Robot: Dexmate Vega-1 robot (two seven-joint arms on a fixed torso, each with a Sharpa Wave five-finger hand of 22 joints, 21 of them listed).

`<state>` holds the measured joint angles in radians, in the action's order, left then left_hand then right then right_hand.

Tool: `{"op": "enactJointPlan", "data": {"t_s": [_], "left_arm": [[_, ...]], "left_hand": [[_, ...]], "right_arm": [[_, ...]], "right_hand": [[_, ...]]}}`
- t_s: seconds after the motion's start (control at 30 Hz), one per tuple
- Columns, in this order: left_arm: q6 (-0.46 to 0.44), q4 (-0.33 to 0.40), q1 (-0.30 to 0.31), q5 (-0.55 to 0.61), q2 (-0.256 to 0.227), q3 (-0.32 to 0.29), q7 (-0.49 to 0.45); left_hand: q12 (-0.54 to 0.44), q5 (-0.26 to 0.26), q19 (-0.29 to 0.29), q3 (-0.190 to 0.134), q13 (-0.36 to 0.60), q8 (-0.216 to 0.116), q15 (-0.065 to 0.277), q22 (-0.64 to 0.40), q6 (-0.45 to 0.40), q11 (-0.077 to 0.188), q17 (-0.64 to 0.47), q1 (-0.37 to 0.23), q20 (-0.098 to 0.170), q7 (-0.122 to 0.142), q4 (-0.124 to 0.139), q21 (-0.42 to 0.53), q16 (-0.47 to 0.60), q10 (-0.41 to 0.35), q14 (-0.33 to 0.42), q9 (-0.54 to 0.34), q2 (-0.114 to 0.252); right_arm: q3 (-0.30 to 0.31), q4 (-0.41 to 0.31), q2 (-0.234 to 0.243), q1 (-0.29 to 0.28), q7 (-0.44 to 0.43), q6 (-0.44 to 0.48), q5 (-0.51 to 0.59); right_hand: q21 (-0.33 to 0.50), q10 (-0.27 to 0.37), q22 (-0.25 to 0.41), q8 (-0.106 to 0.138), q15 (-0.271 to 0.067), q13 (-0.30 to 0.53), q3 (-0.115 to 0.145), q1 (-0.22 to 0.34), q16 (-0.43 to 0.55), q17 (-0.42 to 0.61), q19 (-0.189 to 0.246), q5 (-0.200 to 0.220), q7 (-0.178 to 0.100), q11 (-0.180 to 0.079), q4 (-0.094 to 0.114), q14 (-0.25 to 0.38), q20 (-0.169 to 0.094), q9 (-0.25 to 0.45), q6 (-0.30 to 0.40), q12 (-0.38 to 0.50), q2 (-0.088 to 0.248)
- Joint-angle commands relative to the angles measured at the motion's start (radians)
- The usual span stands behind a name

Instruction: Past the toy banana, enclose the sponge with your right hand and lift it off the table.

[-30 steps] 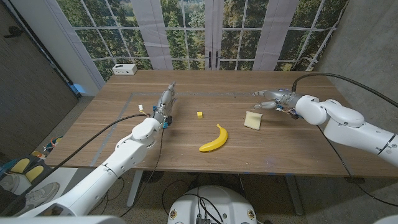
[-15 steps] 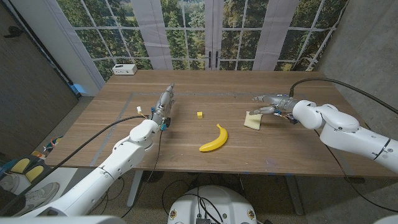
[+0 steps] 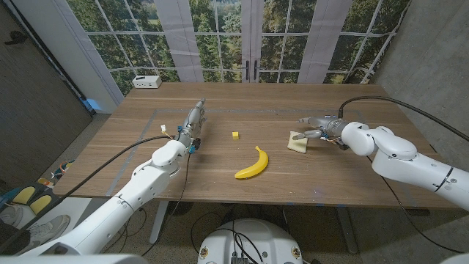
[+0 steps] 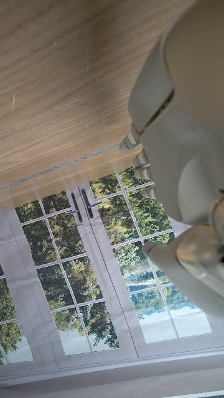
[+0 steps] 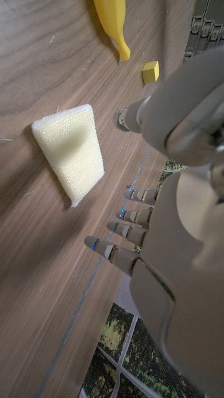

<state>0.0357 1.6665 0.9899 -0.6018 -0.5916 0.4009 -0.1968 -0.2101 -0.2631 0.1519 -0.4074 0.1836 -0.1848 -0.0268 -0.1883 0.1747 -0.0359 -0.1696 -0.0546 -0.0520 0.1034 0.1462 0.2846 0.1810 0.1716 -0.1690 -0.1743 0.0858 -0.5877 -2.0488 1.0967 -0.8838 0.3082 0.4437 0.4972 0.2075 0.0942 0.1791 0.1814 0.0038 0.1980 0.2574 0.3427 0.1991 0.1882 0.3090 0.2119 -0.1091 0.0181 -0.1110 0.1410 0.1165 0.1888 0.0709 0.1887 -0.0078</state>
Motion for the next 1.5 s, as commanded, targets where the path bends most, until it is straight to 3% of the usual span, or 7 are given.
{"op": "enactJointPlan", "data": {"t_s": [0.03, 0.8, 0.83, 0.87, 1.23, 1.37, 1.5], "left_arm": [[-0.007, -0.025, -0.018, -0.01, 0.002, 0.005, 0.02], [-0.003, -0.097, -0.062, -0.03, 0.005, 0.011, 0.081], [-0.003, -0.098, -0.062, -0.029, 0.004, 0.011, 0.082], [0.001, -0.1, -0.062, -0.028, 0.006, 0.01, 0.078], [0.019, -0.129, -0.067, -0.038, 0.009, 0.006, 0.099], [0.021, -0.142, -0.077, -0.038, 0.01, 0.007, 0.108], [0.019, -0.159, -0.088, -0.04, 0.015, 0.01, 0.117]], "left_hand": [[0.001, -0.008, -0.005, 0.006, 0.005, 0.001, 0.0, -0.003, 0.044, -0.002, -0.005, 0.002, 0.0, 0.0, -0.002, -0.003, 0.0, 0.023, -0.073, -0.002, 0.022], [0.004, -0.01, -0.004, 0.009, 0.006, 0.001, 0.001, -0.004, 0.048, 0.002, -0.005, 0.0, 0.0, 0.0, -0.002, -0.011, 0.0, 0.029, -0.076, -0.002, 0.024], [0.003, -0.01, -0.005, 0.009, 0.006, 0.001, 0.001, -0.004, 0.047, -0.01, -0.005, 0.0, 0.0, 0.0, -0.003, -0.012, 0.0, 0.026, -0.076, -0.002, 0.024], [0.004, -0.01, -0.004, 0.009, 0.006, 0.001, 0.001, -0.005, 0.048, 0.002, -0.005, 0.0, -0.001, 0.0, -0.003, -0.012, 0.0, 0.029, -0.077, -0.002, 0.024], [0.004, -0.01, -0.005, 0.011, 0.006, 0.001, 0.0, -0.005, 0.049, -0.003, -0.005, 0.0, 0.001, 0.0, -0.003, -0.015, 0.0, 0.03, -0.078, -0.002, 0.024], [0.004, -0.01, -0.005, 0.011, 0.006, 0.001, 0.001, -0.005, 0.048, 0.0, -0.005, -0.001, 0.001, 0.0, -0.003, -0.015, 0.0, 0.03, -0.078, -0.002, 0.024], [0.004, -0.01, -0.005, 0.012, 0.006, 0.001, 0.001, -0.005, 0.049, -0.003, -0.005, -0.001, 0.001, 0.0, -0.003, -0.016, 0.0, 0.03, -0.078, -0.002, 0.024]], "right_arm": [[-0.049, 0.002, -0.03, 0.031, 0.053, 0.068, 0.038], [-0.164, -0.03, -0.103, 0.075, 0.146, 0.25, 0.183], [-0.169, -0.031, -0.107, 0.074, 0.145, 0.259, 0.193], [-0.176, -0.033, -0.11, 0.075, 0.144, 0.269, 0.207], [-0.236, -0.033, -0.149, 0.085, 0.166, 0.349, 0.312], [-0.254, -0.027, -0.16, 0.095, 0.199, 0.371, 0.349], [-0.271, -0.014, -0.179, 0.1, 0.22, 0.406, 0.39]], "right_hand": [[0.001, -0.009, 0.003, 0.005, 0.01, 0.001, -0.002, 0.0, 0.0, 0.003, 0.003, 0.006, 0.0, -0.002, -0.003, 0.002, 0.004, 0.001, -0.003, 0.0, -0.006], [0.005, -0.019, 0.005, 0.006, 0.021, 0.001, -0.019, -0.025, 0.006, 0.008, 0.015, 0.005, -0.003, 0.0, 0.008, 0.009, 0.02, 0.001, -0.012, 0.001, -0.016], [0.006, -0.019, 0.005, 0.006, 0.022, 0.001, -0.02, -0.026, 0.006, 0.008, 0.017, 0.005, -0.003, 0.0, 0.008, 0.009, 0.022, 0.001, -0.012, 0.001, -0.016], [0.007, -0.019, 0.005, 0.006, 0.022, 0.001, -0.02, -0.028, 0.007, 0.008, 0.019, 0.005, -0.002, -0.001, 0.009, 0.01, 0.022, 0.001, -0.012, 0.001, -0.017], [0.022, -0.004, 0.005, 0.012, 0.012, 0.001, -0.023, -0.022, 0.017, 0.006, 0.065, 0.009, -0.001, -0.012, 0.004, 0.044, 0.031, 0.001, -0.002, 0.009, -0.019], [0.034, -0.005, 0.006, 0.012, 0.007, 0.001, -0.019, 0.002, 0.025, 0.004, 0.105, 0.014, -0.002, -0.013, -0.009, 0.077, 0.027, 0.001, -0.003, 0.009, -0.019], [0.07, -0.005, 0.007, 0.011, -0.006, 0.0, -0.019, 0.034, 0.038, 0.004, 0.221, 0.021, -0.003, -0.024, -0.022, 0.139, 0.018, 0.001, -0.012, 0.009, -0.021]]}}
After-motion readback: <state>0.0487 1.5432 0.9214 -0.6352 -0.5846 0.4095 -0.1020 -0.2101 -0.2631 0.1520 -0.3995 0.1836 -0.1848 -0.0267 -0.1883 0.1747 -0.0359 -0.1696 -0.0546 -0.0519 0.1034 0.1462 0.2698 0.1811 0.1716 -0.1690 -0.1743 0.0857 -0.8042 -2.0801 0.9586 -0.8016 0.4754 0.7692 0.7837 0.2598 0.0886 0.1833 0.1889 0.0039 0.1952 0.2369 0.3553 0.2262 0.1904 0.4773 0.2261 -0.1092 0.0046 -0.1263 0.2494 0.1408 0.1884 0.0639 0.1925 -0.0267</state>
